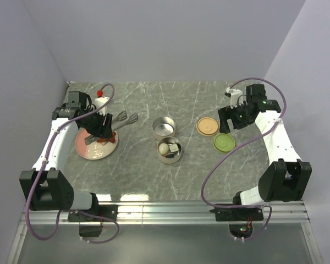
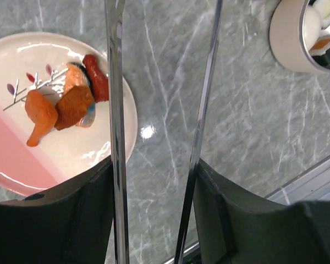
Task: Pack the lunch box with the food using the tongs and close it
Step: Pick up the food using the clamp, then place the food into the lunch box
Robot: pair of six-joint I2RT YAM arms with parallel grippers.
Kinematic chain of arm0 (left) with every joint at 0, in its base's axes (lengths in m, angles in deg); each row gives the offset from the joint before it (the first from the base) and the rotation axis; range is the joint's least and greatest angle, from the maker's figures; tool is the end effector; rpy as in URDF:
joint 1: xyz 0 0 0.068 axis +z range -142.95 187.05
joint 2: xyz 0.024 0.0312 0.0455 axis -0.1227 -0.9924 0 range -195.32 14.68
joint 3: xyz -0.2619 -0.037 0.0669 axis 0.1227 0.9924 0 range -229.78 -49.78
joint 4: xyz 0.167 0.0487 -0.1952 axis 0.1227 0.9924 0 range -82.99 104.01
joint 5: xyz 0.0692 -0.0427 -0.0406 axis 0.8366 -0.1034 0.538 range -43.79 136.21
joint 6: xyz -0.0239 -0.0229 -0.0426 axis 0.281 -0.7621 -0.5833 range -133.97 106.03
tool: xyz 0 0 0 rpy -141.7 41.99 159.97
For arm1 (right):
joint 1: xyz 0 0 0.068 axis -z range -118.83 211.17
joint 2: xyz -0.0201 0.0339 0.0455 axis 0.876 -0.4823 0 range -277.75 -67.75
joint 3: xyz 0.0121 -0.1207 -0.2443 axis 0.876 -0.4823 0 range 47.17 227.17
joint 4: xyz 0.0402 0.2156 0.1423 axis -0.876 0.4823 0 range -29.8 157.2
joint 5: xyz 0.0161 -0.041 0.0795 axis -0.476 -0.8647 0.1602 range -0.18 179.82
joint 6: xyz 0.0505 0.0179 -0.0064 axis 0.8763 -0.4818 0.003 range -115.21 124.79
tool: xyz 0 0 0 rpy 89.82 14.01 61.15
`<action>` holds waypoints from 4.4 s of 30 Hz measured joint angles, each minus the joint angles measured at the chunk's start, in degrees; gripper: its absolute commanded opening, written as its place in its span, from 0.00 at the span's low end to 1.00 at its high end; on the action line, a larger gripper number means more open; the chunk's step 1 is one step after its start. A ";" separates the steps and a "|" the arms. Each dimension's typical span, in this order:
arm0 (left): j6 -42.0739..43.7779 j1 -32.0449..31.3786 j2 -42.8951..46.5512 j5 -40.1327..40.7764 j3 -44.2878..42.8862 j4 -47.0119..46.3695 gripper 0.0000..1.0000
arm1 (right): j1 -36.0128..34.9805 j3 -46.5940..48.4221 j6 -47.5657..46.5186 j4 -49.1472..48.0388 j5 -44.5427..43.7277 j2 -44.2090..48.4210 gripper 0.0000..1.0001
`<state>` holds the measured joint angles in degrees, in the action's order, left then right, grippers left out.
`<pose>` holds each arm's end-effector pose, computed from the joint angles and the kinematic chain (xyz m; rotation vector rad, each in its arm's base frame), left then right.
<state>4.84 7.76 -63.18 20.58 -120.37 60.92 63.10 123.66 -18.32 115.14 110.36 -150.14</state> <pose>0.2663 -0.0121 0.3071 0.5455 2.4830 -0.4584 0.2874 0.0028 0.3159 -0.5876 2.4887 0.3077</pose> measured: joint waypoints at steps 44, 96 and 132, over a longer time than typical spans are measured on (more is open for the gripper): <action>11.87 9.11 5.55 6.29 -0.22 5.31 0.53 | -0.52 -7.48 -3.04 -0.92 -6.32 0.11 0.84; 22.03 20.81 -1.53 13.70 -0.94 7.39 0.17 | -6.95 -6.38 1.64 -2.25 -4.52 -0.15 0.85; 1.16 -26.82 -20.65 9.05 -19.91 0.31 0.17 | -6.95 -5.55 5.55 -3.52 -2.05 -0.17 0.85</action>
<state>6.00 -19.06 -83.84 29.63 -140.28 61.22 56.15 118.11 -12.77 111.62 108.30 -150.32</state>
